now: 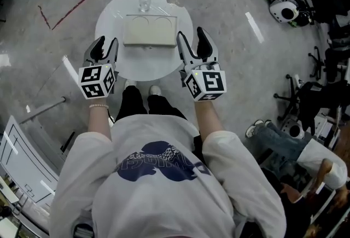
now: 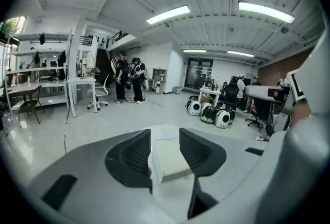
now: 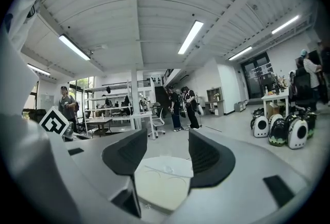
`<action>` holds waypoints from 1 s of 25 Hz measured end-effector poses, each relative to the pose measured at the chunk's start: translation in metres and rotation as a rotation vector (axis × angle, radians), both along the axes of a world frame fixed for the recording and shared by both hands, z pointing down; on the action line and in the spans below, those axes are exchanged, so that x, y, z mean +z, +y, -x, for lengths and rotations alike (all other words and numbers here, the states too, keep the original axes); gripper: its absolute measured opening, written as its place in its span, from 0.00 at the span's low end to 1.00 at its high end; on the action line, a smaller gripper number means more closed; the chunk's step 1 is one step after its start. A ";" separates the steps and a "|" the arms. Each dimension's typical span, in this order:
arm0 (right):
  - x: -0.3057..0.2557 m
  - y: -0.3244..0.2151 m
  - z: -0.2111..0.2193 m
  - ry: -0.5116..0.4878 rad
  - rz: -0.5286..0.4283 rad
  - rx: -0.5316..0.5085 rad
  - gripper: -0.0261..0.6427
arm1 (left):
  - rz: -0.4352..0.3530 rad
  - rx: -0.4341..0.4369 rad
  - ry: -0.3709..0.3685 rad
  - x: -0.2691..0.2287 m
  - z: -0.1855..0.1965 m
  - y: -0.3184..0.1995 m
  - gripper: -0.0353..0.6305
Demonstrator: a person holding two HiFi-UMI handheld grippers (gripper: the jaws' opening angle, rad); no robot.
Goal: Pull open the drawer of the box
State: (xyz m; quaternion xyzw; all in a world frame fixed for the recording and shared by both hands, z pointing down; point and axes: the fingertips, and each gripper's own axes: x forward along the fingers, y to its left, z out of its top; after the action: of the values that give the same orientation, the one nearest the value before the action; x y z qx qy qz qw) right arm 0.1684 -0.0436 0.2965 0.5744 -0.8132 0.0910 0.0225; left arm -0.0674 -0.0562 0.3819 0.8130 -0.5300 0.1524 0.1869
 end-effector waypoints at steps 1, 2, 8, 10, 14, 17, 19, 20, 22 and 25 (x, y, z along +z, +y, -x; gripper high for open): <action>0.004 0.000 0.003 0.002 0.009 0.006 0.38 | 0.021 0.013 -0.001 0.009 0.000 -0.002 0.29; 0.007 0.000 0.007 0.007 0.018 0.010 0.38 | 0.042 0.023 -0.001 0.018 -0.001 -0.005 0.29; 0.034 -0.005 0.029 0.018 0.072 0.035 0.38 | 0.179 0.075 0.005 0.073 -0.003 -0.020 0.29; 0.043 -0.005 0.034 0.024 0.093 0.044 0.38 | 0.228 0.090 0.016 0.090 -0.007 -0.022 0.29; 0.058 -0.008 0.044 0.027 0.124 0.052 0.38 | 0.311 0.112 0.025 0.120 -0.010 -0.026 0.29; 0.065 -0.011 0.048 0.029 0.140 0.056 0.38 | 0.360 0.120 0.030 0.136 -0.012 -0.029 0.29; 0.070 -0.012 0.049 0.030 0.150 0.061 0.38 | 0.393 0.124 0.030 0.146 -0.013 -0.030 0.29; 0.072 -0.014 0.049 0.031 0.155 0.062 0.38 | 0.411 0.126 0.030 0.151 -0.014 -0.030 0.29; 0.075 -0.016 0.050 0.036 0.163 0.064 0.38 | 0.443 0.130 0.035 0.160 -0.016 -0.032 0.29; 0.078 -0.020 0.049 0.038 0.169 0.070 0.38 | 0.473 0.129 0.036 0.169 -0.017 -0.035 0.29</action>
State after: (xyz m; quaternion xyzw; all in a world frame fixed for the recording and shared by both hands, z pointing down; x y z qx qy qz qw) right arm 0.1193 -0.0638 0.3750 0.6003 -0.7813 0.1491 0.0832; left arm -0.0504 -0.0910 0.5508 0.7814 -0.4232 0.2693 0.3713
